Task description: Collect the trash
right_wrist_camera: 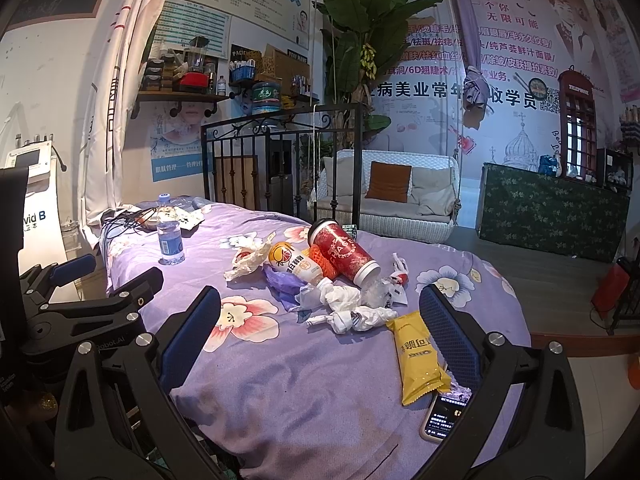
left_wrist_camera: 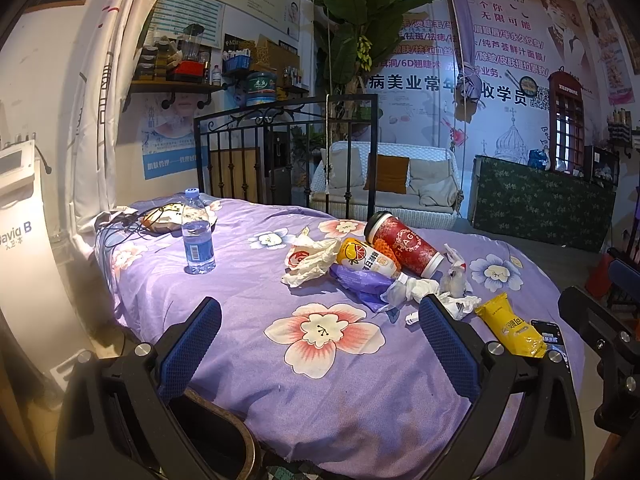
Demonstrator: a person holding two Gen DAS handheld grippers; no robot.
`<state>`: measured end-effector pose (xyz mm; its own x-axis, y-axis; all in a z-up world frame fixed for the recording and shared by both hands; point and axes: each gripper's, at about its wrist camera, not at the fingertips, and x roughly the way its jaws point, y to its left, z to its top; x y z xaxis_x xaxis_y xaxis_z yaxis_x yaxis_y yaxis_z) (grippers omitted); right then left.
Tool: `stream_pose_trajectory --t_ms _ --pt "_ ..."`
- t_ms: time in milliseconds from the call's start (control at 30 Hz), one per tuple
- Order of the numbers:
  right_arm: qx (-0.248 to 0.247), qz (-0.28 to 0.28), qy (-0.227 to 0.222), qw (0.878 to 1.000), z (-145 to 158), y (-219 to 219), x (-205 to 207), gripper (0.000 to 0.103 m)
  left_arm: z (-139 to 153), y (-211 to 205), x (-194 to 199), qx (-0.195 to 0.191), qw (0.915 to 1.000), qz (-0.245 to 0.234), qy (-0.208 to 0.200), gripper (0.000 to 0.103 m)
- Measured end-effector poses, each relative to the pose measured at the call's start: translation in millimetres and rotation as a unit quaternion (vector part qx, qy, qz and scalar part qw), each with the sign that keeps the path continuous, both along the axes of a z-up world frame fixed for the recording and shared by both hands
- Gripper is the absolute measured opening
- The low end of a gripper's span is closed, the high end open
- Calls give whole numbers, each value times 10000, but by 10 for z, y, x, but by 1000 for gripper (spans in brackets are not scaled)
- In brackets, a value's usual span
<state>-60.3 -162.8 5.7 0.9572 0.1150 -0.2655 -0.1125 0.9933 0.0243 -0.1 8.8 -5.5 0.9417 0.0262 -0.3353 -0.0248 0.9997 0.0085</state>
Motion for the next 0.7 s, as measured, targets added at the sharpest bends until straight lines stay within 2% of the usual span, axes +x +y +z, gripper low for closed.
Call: stream_pose_trajectory --t_ms 467,700 --pt "-14 11 153 9999 -52 -9 96 98 -61 14 76 22 9998 -1 179 97" --pt "108 205 1041 9943 -303 -57 449 98 -238 5 253 23 9978 -87 661 97"
